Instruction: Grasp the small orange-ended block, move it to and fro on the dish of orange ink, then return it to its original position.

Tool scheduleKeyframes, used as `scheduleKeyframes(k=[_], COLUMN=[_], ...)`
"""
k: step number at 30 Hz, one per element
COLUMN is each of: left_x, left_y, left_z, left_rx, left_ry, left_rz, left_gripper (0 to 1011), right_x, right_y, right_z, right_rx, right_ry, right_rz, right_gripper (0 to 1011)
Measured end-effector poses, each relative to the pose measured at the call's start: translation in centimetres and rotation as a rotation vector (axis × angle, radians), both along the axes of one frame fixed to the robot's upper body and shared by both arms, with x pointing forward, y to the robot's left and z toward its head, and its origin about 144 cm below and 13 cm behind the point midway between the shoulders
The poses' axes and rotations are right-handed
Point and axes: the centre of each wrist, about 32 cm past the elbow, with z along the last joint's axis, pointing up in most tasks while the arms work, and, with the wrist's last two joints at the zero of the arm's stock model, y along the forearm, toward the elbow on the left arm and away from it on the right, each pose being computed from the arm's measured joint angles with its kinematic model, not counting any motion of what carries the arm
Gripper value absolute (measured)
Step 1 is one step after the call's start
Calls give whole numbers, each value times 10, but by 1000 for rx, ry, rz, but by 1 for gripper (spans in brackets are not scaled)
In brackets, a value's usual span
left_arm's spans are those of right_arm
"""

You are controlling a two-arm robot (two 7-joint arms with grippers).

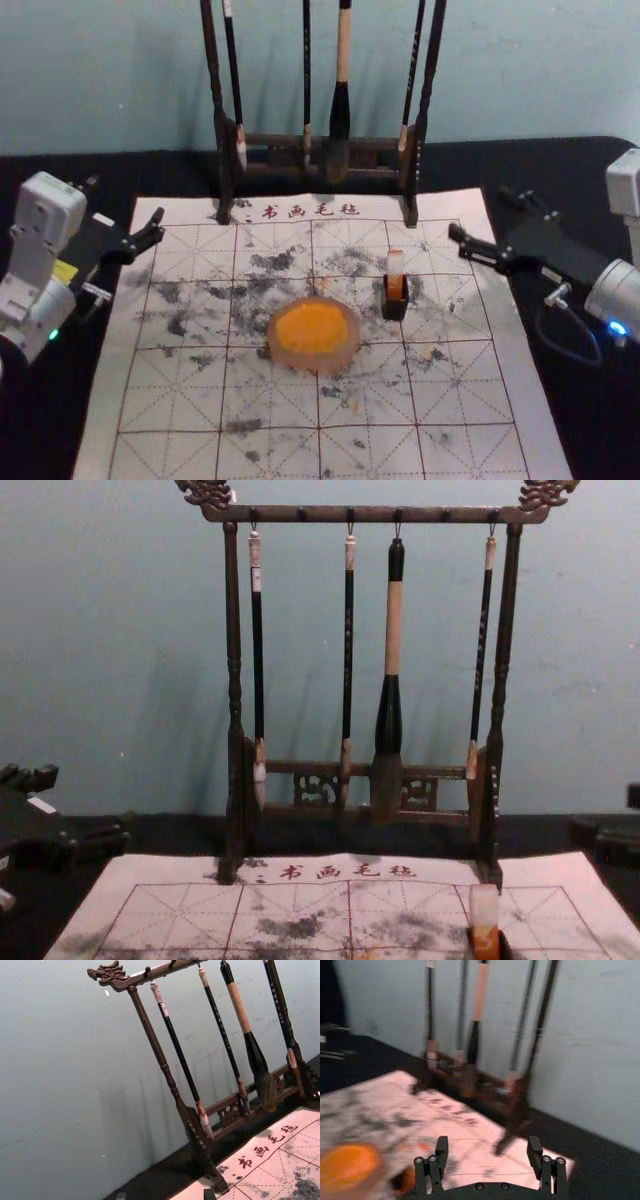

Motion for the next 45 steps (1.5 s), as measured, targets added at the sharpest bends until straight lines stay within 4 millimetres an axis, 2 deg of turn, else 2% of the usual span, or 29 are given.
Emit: scheduleKeyframes(k=[6,13,18,25,45], left_x=[0,0,0,0,0], left_y=[0,0,0,0,0], left_z=[0,0,0,0,0], left_rx=[0,0,0,0,0], left_ry=[0,0,0,0,0], left_rz=[0,0,0,0,0], left_gripper=[1001,1001,1001,1001,1001], right_x=[11,39,59,76,89], right_y=[-9,-14,-18,-15,0], right_z=[0,-6,-14,-21,-18], right_rx=[69,125,155,139,103], right_ry=[115,266,304,324,328], right_rz=[166,275,343,396,408], right_gripper=[1003,1003,1003,1003,1003])
